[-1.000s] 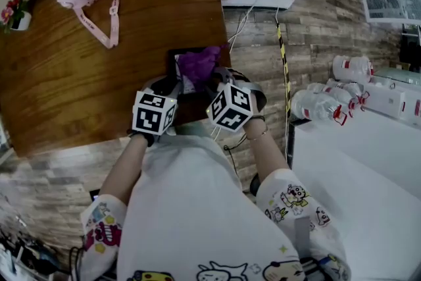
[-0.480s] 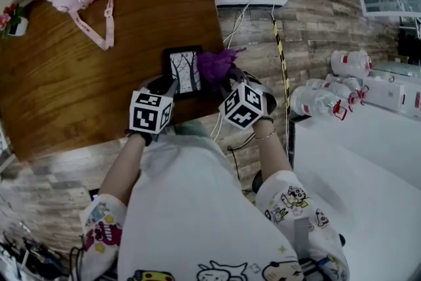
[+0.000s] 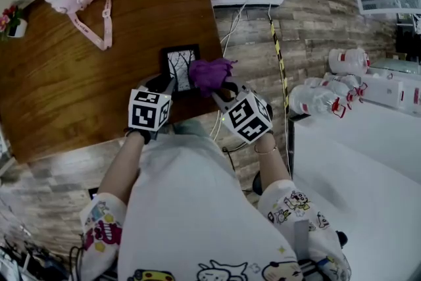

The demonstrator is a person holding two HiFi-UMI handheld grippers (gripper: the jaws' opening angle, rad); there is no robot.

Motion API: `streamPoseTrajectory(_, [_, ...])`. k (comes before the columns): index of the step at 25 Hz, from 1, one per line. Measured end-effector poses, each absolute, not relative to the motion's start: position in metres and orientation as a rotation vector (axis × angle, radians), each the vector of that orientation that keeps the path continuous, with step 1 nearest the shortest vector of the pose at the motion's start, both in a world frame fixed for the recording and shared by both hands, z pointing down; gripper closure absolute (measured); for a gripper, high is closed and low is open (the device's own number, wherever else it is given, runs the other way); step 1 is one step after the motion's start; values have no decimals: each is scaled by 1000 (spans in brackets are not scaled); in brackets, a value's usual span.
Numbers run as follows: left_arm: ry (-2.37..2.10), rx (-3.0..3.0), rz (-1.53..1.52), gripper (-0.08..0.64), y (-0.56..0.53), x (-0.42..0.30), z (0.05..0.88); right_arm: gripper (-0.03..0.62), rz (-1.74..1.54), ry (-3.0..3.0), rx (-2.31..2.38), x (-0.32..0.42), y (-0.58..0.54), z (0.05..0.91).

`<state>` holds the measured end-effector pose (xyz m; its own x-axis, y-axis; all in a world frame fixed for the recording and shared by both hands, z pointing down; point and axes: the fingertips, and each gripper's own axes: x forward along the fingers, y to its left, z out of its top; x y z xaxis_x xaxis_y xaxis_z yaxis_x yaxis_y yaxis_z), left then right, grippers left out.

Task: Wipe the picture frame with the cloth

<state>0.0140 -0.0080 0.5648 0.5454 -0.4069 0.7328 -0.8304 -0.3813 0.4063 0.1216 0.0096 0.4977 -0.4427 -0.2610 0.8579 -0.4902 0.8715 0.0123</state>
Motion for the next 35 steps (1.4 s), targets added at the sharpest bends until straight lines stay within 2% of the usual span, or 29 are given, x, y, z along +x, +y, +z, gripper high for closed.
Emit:
streamPoseTrajectory(7, [-1002,1995,684,453,-8,14,565,548,620,-2208,614,66,26,493])
streamPoseTrajectory(15, [-1000,1997,682,453,-8,14,565,548,923,-2163,758,46,31,534])
streamPoseTrajectory(35, [-1000,1998,683,453,-7,15,565,548,768,-2032,784,71,31,549])
